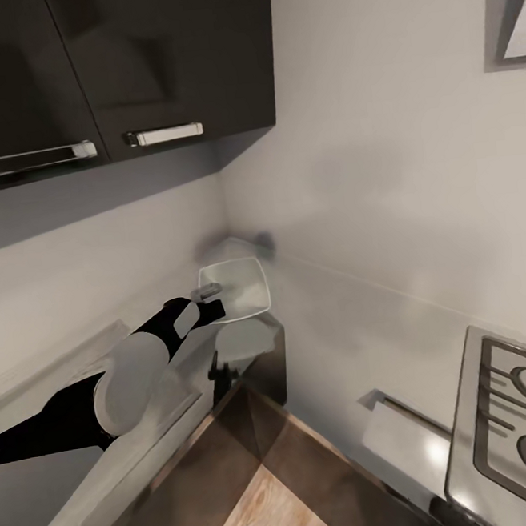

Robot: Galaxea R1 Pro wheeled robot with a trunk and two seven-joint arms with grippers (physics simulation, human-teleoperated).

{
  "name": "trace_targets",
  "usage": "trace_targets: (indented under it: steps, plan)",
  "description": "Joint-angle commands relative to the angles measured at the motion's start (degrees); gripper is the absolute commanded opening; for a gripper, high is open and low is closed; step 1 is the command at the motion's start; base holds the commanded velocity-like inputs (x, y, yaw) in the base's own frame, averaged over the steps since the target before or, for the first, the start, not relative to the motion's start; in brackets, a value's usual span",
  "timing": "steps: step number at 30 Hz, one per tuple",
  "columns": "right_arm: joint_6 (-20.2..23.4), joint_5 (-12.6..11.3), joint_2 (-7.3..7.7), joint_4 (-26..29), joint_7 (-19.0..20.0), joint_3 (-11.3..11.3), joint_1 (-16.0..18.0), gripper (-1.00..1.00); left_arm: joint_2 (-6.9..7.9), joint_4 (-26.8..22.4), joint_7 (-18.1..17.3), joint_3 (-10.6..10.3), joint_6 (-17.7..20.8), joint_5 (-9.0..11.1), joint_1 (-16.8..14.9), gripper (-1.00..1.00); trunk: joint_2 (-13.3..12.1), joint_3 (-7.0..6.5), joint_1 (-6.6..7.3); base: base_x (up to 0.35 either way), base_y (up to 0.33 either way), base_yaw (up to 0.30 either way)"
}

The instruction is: In the kitchen, take the Vidalia onion out of the sink, dice it on the chopping board with the paring knife, put the diced onion into the bowl on the countertop, then place both the paring knife and the chopping board into the sink.

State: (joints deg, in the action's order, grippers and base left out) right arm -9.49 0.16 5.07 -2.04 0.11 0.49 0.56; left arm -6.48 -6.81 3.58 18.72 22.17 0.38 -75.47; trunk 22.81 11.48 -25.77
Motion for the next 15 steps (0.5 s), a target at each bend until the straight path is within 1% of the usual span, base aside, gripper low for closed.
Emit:
trace_targets:
  steps: [1,5,8,11,14,15]
  plan:
    - [-0.4,0.0,0.0,-0.2,0.0,0.0,0.1,1.0,-0.07,-0.1,0.3,0.4,0.4,0.1,0.0,-1.0,0.1,0.06,-0.01,-0.2,0.0,0.0]
    - [-0.4,0.0,0.02,-0.2,0.0,0.0,0.1,1.0,-0.15,-0.2,0.3,0.4,0.6,0.1,0.0,-1.0,0.1,-0.02,-0.01,-0.118,0.0,0.0]
    - [-0.4,0.0,0.01,-0.2,0.0,0.1,0.1,1.0,-0.19,-0.2,0.3,0.4,0.7,0.1,0.0,-1.0,0.1,-0.04,-0.01,-0.039,0.0,0.0]
    - [-0.4,0.0,0.02,-0.2,0.0,0.0,0.1,1.0,-0.16,-1.0,0.3,0.4,1.8,0.1,0.0,-1.0,0.1,-0.05,-0.01,-0.015,0.0,0.0]
    - [-0.4,0.0,0.02,-0.2,0.0,0.0,0.1,1.0,-0.13,-3.4,0.3,0.4,5.0,0.1,0.0,-1.0,0.1,-0.05,-0.01,-0.006,0.0,0.0]
    - [-0.4,0.0,0.02,-0.2,0.0,0.0,0.1,1.0,-0.12,-7.4,0.3,0.4,11.6,0.1,0.0,-1.0,0.1,-0.05,-0.01,-0.002,0.0,0.0]
